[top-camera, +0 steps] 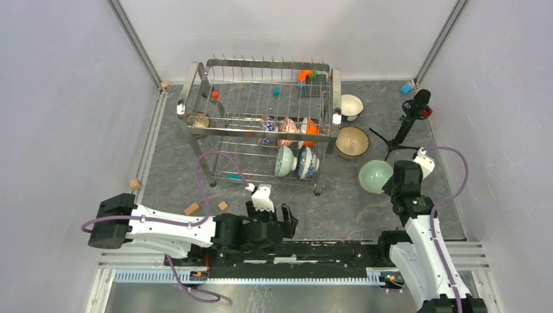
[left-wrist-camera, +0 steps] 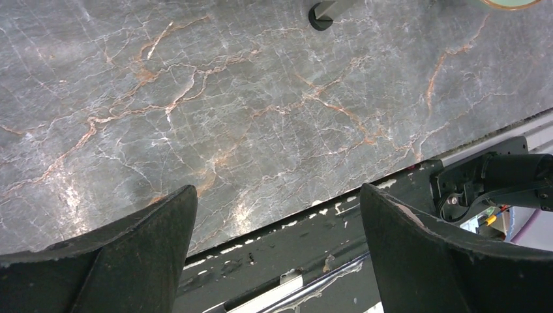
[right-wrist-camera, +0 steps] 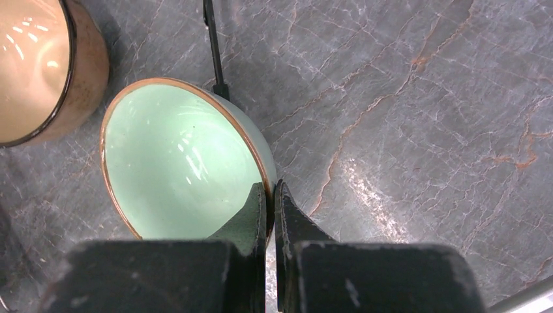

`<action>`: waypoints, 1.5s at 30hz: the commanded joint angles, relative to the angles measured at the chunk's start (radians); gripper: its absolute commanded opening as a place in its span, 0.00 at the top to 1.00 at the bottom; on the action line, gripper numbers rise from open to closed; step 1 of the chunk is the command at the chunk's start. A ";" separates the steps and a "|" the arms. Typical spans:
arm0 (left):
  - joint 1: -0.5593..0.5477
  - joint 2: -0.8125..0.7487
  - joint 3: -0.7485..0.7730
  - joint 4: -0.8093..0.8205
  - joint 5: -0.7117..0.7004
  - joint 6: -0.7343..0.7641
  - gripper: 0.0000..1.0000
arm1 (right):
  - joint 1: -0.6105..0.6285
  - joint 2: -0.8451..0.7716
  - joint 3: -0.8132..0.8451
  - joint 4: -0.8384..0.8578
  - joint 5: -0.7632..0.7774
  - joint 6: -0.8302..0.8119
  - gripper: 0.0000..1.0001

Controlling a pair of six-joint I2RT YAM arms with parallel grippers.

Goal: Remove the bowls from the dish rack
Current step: Place the bowl at the center of the board.

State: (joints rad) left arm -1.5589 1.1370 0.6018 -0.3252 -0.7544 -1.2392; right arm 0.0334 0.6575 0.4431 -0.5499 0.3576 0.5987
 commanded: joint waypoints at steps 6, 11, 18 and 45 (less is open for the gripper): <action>-0.001 0.017 -0.003 0.110 -0.024 0.080 0.00 | -0.121 -0.016 0.039 0.175 0.087 0.174 1.00; -0.001 0.040 0.012 0.108 -0.023 0.101 0.00 | -0.193 0.027 0.027 0.237 0.116 0.273 1.00; 0.000 0.031 -0.034 0.123 -0.032 0.070 0.00 | -0.263 0.148 0.008 0.282 0.101 0.309 1.00; -0.001 0.007 -0.084 0.114 -0.025 0.019 0.00 | -0.296 0.134 -0.115 0.355 0.024 0.259 0.61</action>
State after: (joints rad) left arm -1.5589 1.1641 0.5232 -0.2295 -0.7498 -1.1801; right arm -0.2626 0.8085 0.3119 -0.1925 0.3874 0.8818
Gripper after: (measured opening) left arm 0.994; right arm 0.336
